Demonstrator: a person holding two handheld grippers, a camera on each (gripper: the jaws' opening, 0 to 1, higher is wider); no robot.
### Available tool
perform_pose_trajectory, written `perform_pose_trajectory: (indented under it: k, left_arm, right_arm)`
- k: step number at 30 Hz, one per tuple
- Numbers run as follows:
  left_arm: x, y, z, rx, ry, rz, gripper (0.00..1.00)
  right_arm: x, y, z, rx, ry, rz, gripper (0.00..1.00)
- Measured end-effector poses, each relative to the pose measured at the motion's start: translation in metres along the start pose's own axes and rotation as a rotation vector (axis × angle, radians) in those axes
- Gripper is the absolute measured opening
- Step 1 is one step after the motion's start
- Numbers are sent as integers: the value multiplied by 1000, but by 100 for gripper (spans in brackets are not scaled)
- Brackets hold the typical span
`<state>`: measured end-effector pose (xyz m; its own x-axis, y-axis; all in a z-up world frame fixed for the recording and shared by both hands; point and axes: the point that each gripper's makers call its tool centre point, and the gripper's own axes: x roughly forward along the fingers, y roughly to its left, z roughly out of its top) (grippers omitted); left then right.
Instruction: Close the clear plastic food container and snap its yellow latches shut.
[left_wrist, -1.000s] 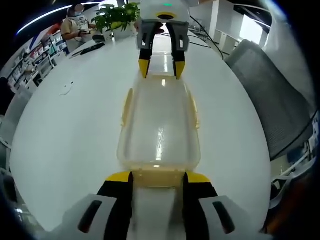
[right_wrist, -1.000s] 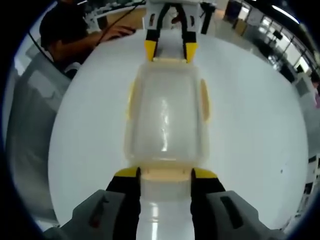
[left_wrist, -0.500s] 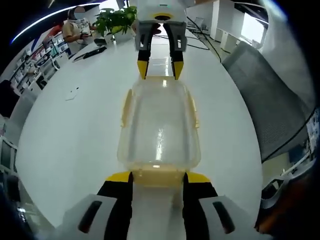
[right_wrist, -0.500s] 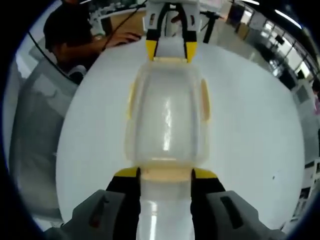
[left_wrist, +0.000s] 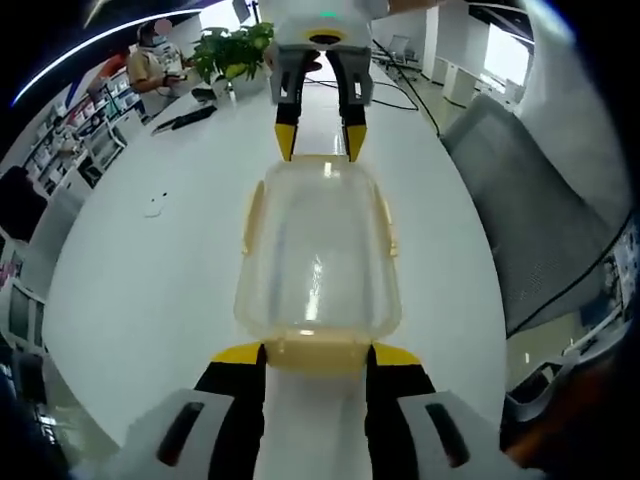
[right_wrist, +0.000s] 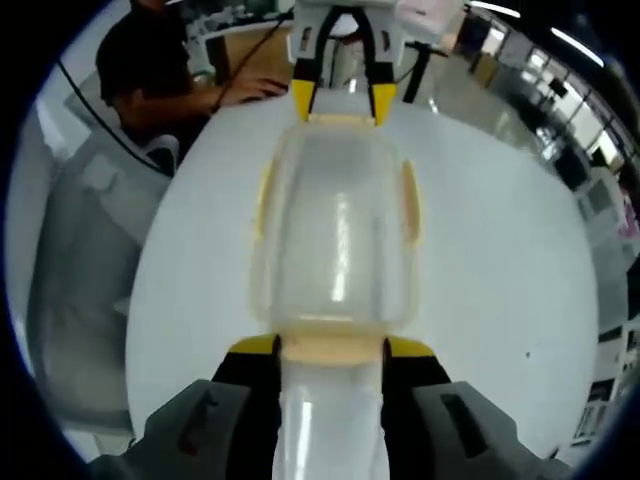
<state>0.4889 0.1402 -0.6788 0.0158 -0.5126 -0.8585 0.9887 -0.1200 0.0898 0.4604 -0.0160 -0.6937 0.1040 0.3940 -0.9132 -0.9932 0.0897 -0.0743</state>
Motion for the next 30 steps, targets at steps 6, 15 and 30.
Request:
perform_pose_trajectory:
  k: [6, 15, 30]
  left_arm:
    - [0, 0, 17, 6, -2, 3, 33]
    - [15, -1, 44, 17, -15, -3, 33]
    - [36, 2, 86, 37, -16, -11, 33]
  right_arm:
    - [-14, 1, -9, -8, 9, -3, 35]
    - [-31, 4, -35, -9, 36, -7, 35]
    - [-54, 4, -76, 11, 44, -16, 35]
